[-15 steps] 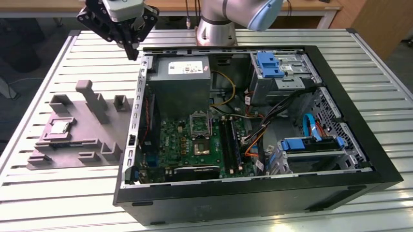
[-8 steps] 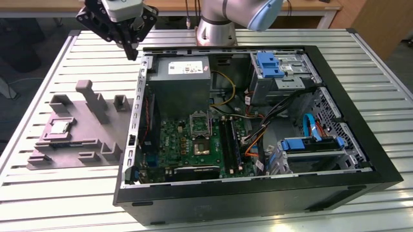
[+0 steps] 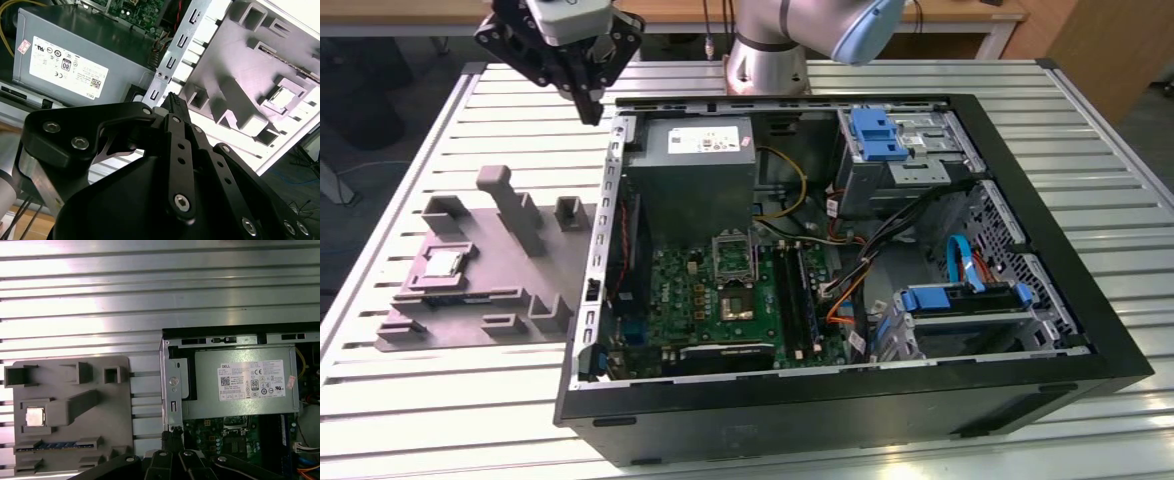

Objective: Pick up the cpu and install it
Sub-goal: 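Reach for the cpu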

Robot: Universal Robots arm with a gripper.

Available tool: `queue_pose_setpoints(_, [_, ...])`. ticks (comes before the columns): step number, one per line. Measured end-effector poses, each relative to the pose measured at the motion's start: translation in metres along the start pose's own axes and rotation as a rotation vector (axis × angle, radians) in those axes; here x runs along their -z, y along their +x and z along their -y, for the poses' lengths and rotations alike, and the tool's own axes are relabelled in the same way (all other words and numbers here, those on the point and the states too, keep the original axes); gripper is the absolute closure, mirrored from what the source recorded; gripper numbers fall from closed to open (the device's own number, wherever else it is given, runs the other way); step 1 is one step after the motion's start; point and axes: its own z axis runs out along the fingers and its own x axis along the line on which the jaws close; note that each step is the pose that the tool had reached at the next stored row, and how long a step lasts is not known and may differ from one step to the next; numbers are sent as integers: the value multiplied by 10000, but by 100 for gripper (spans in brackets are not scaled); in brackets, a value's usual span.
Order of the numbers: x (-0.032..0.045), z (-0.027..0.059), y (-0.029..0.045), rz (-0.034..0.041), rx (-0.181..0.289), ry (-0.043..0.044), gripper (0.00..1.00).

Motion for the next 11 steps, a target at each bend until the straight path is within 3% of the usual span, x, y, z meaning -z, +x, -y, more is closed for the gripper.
queue_pose_setpoints(11, [1, 3, 37, -1, 1, 1, 89])
